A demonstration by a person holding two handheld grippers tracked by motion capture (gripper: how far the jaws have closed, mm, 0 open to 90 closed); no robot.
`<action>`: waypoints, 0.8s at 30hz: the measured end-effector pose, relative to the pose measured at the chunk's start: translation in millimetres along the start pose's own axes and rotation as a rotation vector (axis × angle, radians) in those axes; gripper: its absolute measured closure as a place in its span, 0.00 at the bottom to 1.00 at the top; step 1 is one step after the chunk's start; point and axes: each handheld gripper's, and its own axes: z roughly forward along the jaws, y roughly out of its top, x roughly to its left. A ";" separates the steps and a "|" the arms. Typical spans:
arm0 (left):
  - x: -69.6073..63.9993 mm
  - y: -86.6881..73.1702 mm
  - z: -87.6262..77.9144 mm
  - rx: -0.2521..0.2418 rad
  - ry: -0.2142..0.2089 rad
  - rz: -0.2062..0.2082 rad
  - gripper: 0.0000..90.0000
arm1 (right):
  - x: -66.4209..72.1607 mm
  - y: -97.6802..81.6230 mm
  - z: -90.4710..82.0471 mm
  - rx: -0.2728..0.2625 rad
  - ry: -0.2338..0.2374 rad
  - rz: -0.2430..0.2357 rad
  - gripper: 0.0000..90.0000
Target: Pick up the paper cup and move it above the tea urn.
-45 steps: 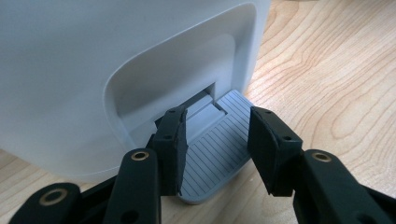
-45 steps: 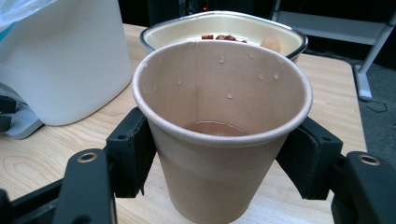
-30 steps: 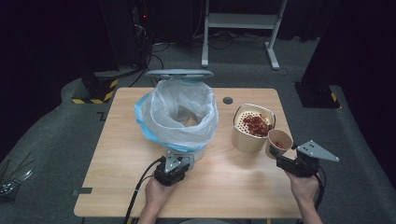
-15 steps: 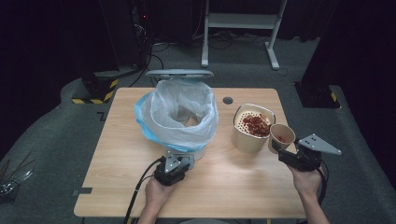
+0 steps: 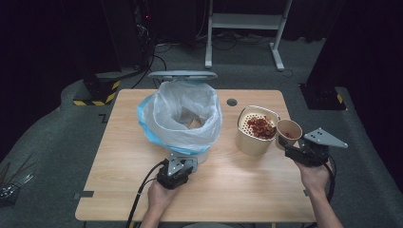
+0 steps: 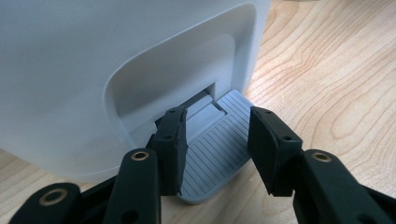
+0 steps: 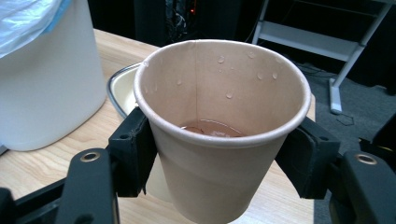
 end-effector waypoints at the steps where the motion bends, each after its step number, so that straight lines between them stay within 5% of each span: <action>1: 0.1 0.0 0.0 0.000 0.000 0.000 0.64 | -0.8 1.4 0.4 0.002 -0.003 -0.004 0.39; 24: 0.3 0.0 -0.1 0.000 -0.002 -0.001 0.64 | -7.7 35.2 14.7 0.066 -0.062 -0.087 0.39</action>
